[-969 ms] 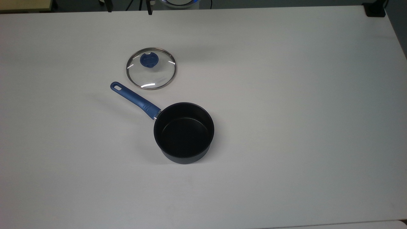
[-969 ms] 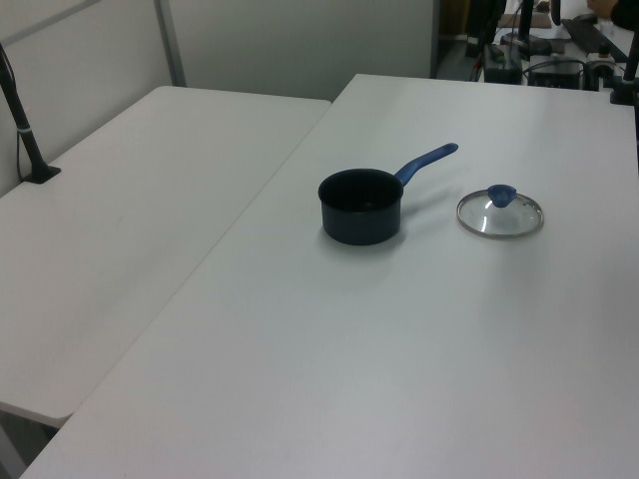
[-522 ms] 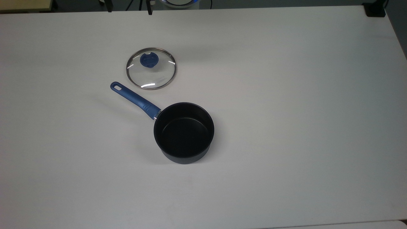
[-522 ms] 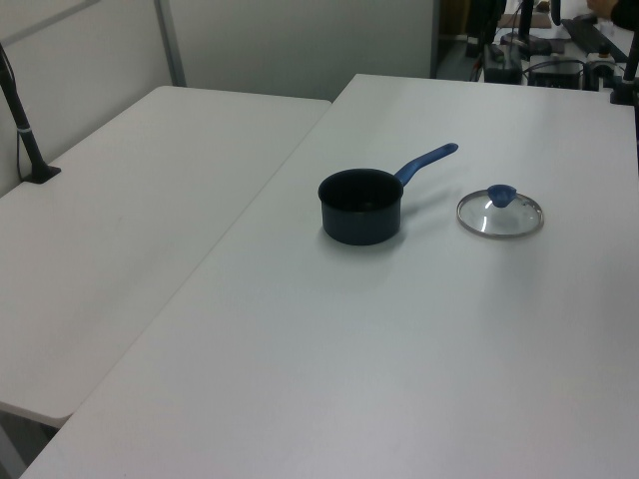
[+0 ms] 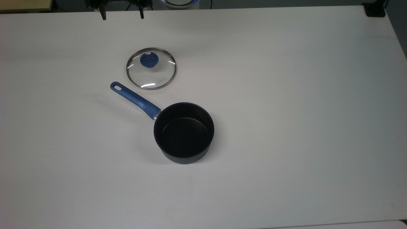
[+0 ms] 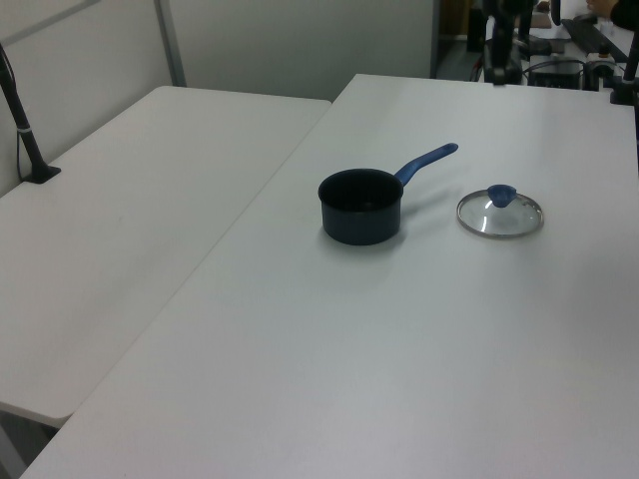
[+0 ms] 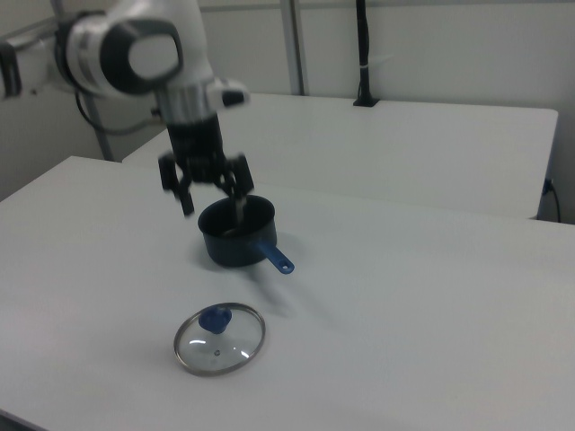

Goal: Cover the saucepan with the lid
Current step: 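Move the gripper over the glass lid and grasp its blue knob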

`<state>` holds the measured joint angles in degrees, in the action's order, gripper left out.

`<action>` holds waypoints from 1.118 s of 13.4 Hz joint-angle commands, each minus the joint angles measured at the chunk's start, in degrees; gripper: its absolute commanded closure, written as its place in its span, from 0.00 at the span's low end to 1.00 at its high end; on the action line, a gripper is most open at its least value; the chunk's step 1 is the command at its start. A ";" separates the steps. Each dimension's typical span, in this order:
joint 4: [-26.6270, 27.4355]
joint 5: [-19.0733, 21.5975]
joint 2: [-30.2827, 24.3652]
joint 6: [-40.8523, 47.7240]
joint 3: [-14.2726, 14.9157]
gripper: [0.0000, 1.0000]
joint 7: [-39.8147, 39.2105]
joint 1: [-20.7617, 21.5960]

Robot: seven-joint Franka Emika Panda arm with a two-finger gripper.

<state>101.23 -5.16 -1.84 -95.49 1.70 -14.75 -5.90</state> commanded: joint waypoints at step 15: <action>25.51 -1.78 6.59 -29.58 -3.90 0.33 5.61 -0.07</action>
<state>126.68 -6.37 5.28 -124.32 -1.71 -10.55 -5.65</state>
